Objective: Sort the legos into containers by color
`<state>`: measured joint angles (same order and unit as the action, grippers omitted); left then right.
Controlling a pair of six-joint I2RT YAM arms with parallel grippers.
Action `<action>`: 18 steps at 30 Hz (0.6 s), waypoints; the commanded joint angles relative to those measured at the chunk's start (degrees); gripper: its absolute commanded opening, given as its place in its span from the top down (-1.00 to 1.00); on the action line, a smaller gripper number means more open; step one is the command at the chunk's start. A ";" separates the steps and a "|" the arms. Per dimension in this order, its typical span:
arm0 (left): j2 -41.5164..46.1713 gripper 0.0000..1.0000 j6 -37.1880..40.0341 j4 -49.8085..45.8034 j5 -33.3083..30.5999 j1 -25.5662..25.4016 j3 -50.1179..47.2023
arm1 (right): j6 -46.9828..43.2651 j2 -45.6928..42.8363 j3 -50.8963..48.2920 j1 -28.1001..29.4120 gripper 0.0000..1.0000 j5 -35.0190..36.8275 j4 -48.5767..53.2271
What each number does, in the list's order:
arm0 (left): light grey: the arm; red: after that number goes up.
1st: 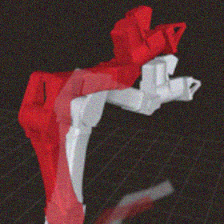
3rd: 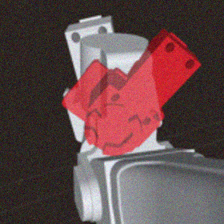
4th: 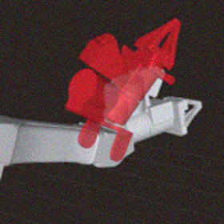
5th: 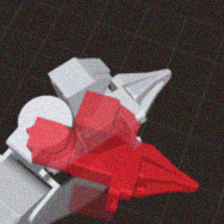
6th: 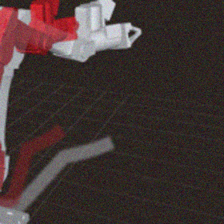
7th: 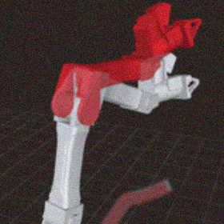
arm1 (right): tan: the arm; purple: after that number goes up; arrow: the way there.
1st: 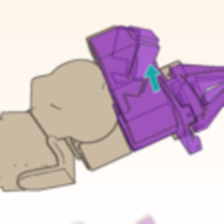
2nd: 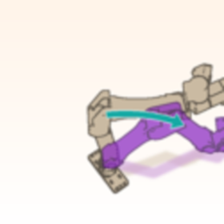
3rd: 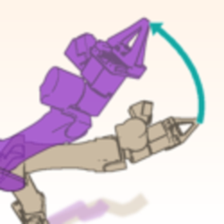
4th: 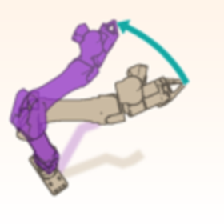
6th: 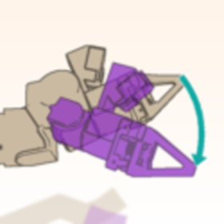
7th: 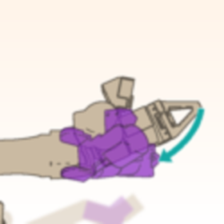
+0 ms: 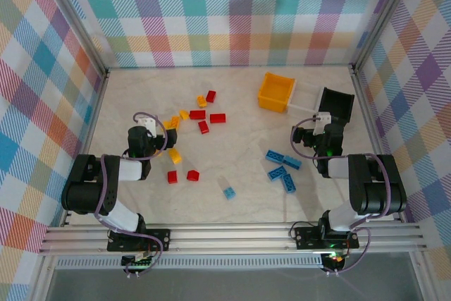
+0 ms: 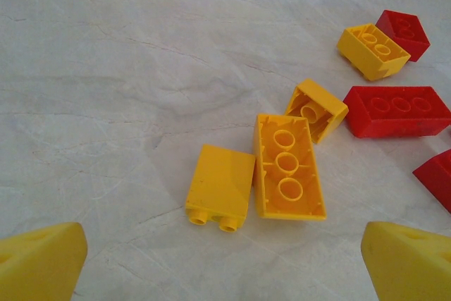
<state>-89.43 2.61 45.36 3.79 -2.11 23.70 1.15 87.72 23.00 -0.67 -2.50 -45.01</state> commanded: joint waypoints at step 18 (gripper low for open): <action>5.23 -1.00 -3.62 -19.58 -11.73 -0.44 9.90 | 4.68 -9.91 11.65 1.14 -0.99 7.69 25.13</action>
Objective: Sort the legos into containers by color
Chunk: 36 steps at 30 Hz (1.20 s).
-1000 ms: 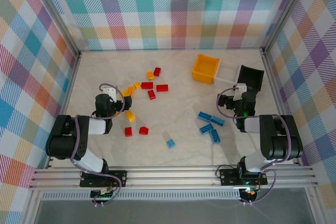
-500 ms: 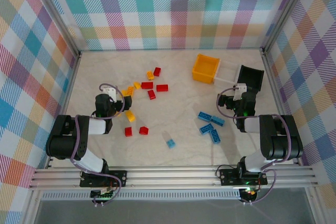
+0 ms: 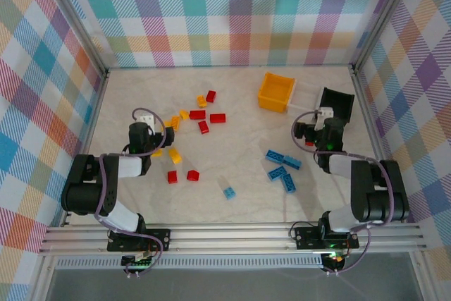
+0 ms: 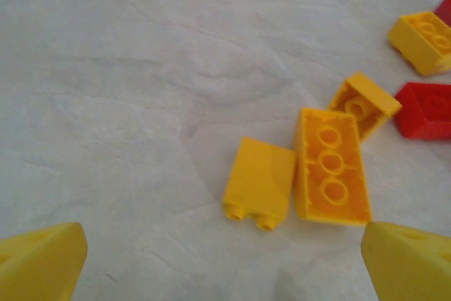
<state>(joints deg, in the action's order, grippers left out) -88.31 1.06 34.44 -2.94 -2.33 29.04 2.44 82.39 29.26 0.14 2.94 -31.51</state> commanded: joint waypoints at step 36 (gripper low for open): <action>11.40 -0.84 -22.57 -65.18 15.27 -21.66 27.61 | 20.83 8.70 36.03 3.06 -0.53 1.40 83.55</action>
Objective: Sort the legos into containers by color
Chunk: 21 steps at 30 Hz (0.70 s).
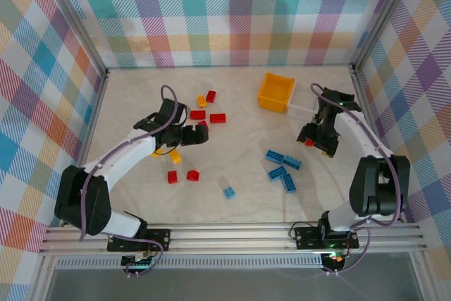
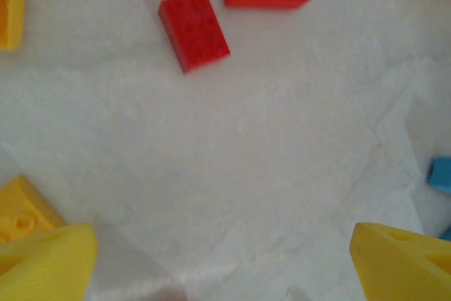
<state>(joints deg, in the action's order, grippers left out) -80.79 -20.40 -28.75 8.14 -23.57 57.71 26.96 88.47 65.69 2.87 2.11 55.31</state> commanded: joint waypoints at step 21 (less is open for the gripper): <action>1.81 -0.83 0.39 -3.42 1.54 -0.32 0.66 | 10.92 26.50 44.28 0.47 -0.57 -6.51 10.72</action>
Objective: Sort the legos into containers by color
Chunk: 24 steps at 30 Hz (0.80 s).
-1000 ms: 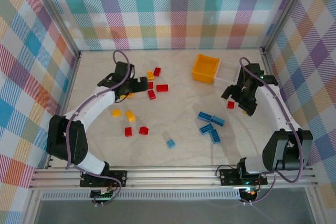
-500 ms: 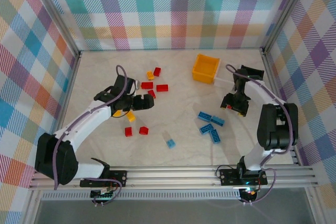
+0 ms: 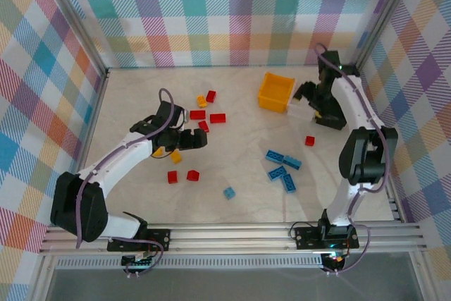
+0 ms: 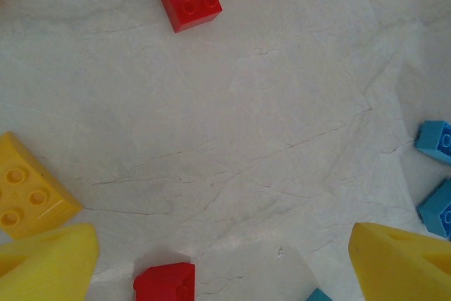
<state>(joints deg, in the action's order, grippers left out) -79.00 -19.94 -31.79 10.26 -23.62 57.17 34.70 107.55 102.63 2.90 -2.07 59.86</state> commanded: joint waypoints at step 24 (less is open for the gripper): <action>1.65 -0.85 2.29 -6.11 -3.30 0.81 -0.48 | -10.44 37.13 39.83 7.40 0.47 2.26 10.26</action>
<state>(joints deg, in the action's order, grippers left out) -78.59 -18.41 -36.14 7.42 -23.33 57.14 28.45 143.72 140.68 8.49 -0.58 68.16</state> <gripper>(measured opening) 0.924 0.295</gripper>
